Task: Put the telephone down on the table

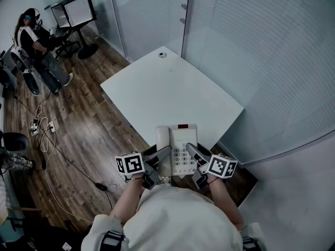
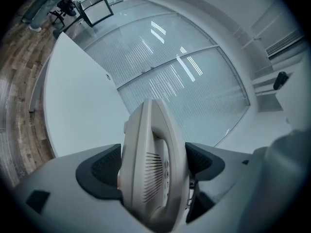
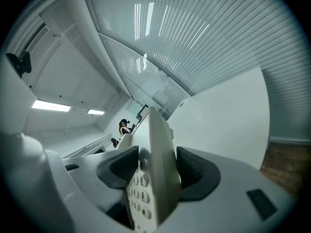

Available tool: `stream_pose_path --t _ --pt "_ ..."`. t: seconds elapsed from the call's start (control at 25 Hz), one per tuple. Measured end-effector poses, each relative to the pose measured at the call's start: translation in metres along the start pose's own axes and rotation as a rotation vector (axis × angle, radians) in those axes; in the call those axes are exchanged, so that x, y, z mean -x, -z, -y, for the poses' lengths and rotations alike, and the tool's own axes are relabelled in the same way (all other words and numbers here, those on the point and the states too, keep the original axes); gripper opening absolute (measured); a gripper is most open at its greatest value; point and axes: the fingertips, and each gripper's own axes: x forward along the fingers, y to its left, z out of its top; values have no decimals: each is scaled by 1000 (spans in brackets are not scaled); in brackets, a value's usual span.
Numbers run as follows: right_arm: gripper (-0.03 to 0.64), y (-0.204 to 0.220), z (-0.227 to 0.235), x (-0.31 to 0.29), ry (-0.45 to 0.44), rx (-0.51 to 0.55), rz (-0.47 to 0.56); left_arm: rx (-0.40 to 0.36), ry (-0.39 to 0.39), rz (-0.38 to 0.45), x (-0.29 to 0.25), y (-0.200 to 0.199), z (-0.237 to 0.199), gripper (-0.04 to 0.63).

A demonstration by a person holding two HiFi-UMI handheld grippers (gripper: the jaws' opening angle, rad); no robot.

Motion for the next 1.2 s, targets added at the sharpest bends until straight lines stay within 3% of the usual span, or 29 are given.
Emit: stream_pose_path --t 0.4,1.2 --pt "253 -6 21 -30 19 -31 23 -1 5 -37 -17 -19 -31 402" --pt "253 -1 33 -35 94 -93 63 27 24 -143 -28 -22 -46 402"
